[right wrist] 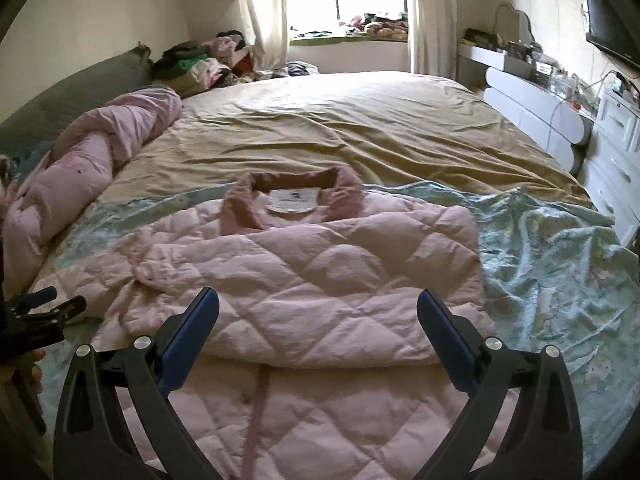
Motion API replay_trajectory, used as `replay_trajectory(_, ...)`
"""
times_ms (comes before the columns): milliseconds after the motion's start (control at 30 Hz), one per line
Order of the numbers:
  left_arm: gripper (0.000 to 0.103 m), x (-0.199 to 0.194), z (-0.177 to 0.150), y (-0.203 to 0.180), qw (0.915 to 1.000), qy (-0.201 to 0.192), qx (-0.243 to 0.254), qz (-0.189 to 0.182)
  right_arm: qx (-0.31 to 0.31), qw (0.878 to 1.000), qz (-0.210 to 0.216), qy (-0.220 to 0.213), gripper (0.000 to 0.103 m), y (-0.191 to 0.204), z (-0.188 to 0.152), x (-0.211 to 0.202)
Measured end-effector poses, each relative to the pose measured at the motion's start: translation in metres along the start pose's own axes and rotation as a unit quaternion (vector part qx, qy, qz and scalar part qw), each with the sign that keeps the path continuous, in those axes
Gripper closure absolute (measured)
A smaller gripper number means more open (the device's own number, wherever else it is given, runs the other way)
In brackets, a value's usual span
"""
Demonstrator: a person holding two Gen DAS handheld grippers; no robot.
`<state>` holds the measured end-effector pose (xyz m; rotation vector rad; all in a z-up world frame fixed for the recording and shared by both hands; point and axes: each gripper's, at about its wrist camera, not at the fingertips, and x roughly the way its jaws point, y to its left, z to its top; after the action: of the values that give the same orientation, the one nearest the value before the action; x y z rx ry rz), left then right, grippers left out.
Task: Fold large clothes
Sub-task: 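Move the left tool to the other sleeve of the jacket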
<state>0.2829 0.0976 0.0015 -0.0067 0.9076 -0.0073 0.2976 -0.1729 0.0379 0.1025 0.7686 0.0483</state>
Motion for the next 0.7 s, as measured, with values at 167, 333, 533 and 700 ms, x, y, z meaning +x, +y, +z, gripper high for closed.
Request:
replay_trajectory(167,0.009,-0.013,-0.004,0.021,0.9999,-0.008,-0.011,0.009,-0.013,1.000,0.020,-0.003,0.004,0.026,0.004,-0.005)
replay_trajectory(333,0.009,-0.026,-0.010,0.045,0.9993,-0.017,-0.027,0.020,-0.032,0.999,0.037,-0.007,0.004,0.054,0.008,-0.008)
replay_trajectory(533,0.009,-0.035,-0.021,0.083,0.9974,-0.020,-0.057,0.040,-0.063,0.996,0.065,-0.010,0.004,0.099,0.012,-0.005)
replay_trajectory(700,0.009,-0.037,-0.031,0.119,0.9943,-0.014,-0.089,0.057,-0.089,0.992,0.085,-0.008,0.004,0.134,0.016,0.000)
